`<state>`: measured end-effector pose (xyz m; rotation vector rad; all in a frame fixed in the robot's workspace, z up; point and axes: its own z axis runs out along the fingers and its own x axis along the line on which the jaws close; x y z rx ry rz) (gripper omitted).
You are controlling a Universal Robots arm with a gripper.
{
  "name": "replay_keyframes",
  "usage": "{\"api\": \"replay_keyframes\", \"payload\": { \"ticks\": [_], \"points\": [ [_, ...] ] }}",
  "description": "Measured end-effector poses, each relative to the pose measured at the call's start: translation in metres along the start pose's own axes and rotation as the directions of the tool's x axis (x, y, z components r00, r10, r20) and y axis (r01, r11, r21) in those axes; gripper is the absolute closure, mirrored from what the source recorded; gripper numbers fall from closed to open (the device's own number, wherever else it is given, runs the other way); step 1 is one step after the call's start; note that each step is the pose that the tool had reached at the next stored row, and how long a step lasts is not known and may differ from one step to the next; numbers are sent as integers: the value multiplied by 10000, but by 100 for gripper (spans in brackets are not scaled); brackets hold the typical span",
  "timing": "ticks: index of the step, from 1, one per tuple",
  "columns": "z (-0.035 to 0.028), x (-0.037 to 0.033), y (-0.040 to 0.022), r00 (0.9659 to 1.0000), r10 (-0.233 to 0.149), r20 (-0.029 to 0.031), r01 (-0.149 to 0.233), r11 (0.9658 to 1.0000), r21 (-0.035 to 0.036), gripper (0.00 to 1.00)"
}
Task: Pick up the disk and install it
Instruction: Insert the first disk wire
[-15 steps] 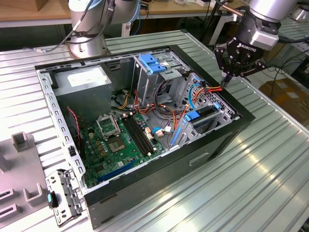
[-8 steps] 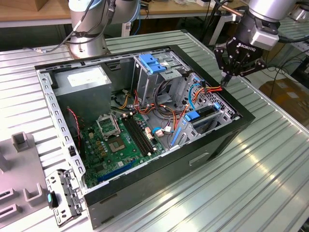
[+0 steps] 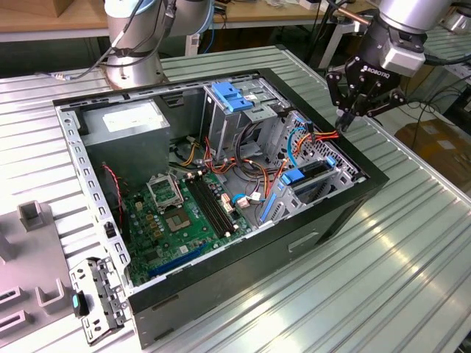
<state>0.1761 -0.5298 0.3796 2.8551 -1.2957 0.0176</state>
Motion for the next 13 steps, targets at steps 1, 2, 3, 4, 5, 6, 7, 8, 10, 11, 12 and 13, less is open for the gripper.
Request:
{"api": "replay_keyframes", "payload": {
  "ticks": [1, 2, 3, 4, 5, 6, 7, 8, 10, 11, 12, 13],
  "points": [
    [0, 0, 0, 10000, -1, 0, 1, 10000, 0, 81],
    [2, 0, 0, 10000, -1, -4, 1, 10000, -4, 75],
    [3, 0, 0, 10000, -1, -10, 1, 10000, -8, 75],
    [4, -1, 0, 10000, -1, -19, 1, 10000, -15, 69],
    [8, -1, -1, 10000, -1, -31, 1, 10000, -25, 69],
    [25, -3, -3, 10000, -42, -45, 42, 10000, -14, 69],
    [38, -3, -3, 9997, -217, -67, 217, 9998, 12, 69],
    [54, -3, -3, 9985, -539, -91, 539, 9985, 43, 69],
    [71, 0, 0, 9965, -826, -124, 827, 9965, 80, 69],
    [73, 4, 4, 9960, -880, -135, 881, 9961, 90, 69],
    [78, 10, 9, 9956, -928, -143, 930, 9956, 100, 69],
    [81, 17, 16, 9953, -959, -152, 961, 9953, 107, 69]
  ]
}}
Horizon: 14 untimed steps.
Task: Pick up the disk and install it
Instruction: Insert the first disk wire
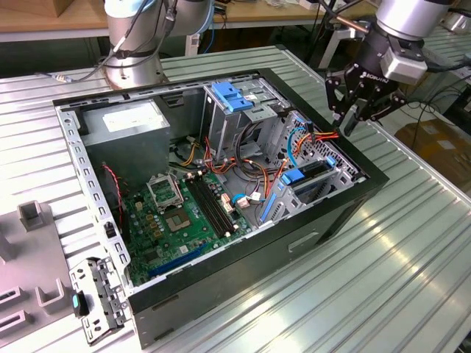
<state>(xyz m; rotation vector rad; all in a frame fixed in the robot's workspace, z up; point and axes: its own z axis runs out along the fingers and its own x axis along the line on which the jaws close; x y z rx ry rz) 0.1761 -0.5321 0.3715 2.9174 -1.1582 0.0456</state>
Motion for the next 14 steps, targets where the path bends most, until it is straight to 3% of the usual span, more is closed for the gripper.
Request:
{"api": "replay_keyframes", "payload": {
  "ticks": [3, 6, 14],
  "points": [
    [21, 25, 33, 9999, -161, -55, 161, 9999, 59, 69],
    [37, 20, 40, 9996, -266, -36, 266, 9996, 120, 69],
    [57, 19, 41, 9995, -305, -33, 305, 9994, 133, 69]
  ]
}}
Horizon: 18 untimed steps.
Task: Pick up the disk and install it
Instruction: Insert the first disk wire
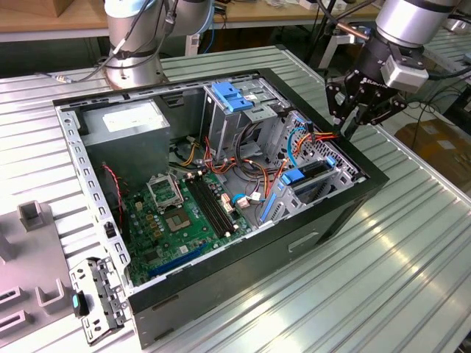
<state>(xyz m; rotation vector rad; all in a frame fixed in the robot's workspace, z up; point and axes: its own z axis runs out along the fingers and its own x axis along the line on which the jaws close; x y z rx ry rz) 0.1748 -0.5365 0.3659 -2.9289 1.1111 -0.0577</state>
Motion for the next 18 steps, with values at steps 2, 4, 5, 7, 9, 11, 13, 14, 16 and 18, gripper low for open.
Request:
{"api": "replay_keyframes", "payload": {
  "ticks": [2, 4, 5, 7, 9, 11, 13, 14, 16, 18],
  "points": [
    [2, 0, 0, 10000, -1, 1, 1, 10000, 2, 69],
    [2, 0, 0, 10000, -2, 2, 2, 10000, 2, 70],
    [1, 0, 0, 10000, -2, 0, 2, 10000, 1, 77],
    [-30, 1, -1, 10000, -2, 6, 2, 10000, 5, 83],
    [-104, 3, -2, 10000, -2, 0, 2, 10000, 1, 83],
    [-103, 3, -2, 10000, -2, 3, 2, 10000, 4, 83],
    [-104, -1, 1, 10000, -1, 3, 1, 10000, 3, 83],
    [-106, -17, 16, 10000, -1, 2, 1, 10000, 2, 83],
    [-107, -56, 52, 10000, -1, 2, 1, 10000, 2, 83],
    [-101, -73, 67, 9997, 264, -4, -264, 9997, -6, 83]
  ]
}}
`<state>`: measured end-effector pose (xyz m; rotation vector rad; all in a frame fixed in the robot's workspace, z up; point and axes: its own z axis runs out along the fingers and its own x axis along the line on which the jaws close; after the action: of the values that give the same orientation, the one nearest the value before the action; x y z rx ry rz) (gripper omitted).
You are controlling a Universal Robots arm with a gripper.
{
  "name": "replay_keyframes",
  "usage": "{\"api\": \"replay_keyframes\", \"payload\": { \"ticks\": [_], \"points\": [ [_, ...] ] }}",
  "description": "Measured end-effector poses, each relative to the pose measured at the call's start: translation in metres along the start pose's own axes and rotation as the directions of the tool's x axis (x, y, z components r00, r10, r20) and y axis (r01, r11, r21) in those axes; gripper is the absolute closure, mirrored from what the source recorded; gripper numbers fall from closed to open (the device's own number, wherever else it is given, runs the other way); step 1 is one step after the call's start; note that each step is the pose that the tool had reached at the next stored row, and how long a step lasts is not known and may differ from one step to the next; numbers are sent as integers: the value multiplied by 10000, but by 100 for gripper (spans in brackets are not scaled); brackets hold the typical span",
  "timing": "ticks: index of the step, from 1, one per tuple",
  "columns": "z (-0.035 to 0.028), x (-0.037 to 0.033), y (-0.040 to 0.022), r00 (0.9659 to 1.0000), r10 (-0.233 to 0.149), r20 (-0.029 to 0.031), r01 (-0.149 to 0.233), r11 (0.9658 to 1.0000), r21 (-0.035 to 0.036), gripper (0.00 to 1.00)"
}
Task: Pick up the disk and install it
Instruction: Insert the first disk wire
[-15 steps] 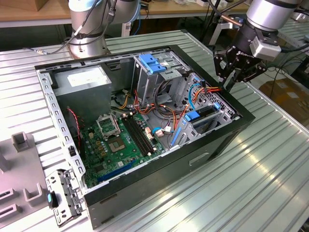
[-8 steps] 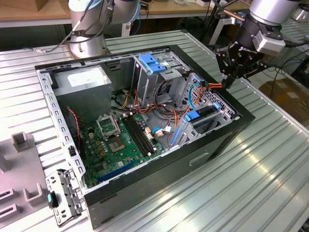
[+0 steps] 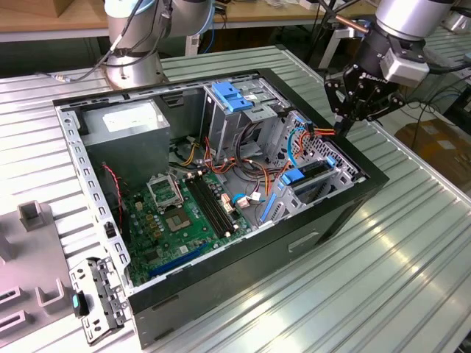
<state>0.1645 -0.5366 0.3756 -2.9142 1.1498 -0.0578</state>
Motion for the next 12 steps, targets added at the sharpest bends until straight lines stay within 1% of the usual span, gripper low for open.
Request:
{"api": "replay_keyframes", "payload": {
  "ticks": [2, 3, 6, 8, 12],
  "points": [
    [2, -1, 0, 9994, 334, -8, -334, 9994, -11, 83],
    [4, -1, 1, 9982, 607, -14, -607, 9982, -20, 83],
    [5, -1, 1, 9941, 1084, -26, -1084, 9941, -34, 83],
    [5, -7, 7, 9927, 1206, -28, -1206, 9927, -37, 83],
    [6, -8, 7, 9926, 1211, -28, -1211, 9926, -37, 83]
  ]
}}
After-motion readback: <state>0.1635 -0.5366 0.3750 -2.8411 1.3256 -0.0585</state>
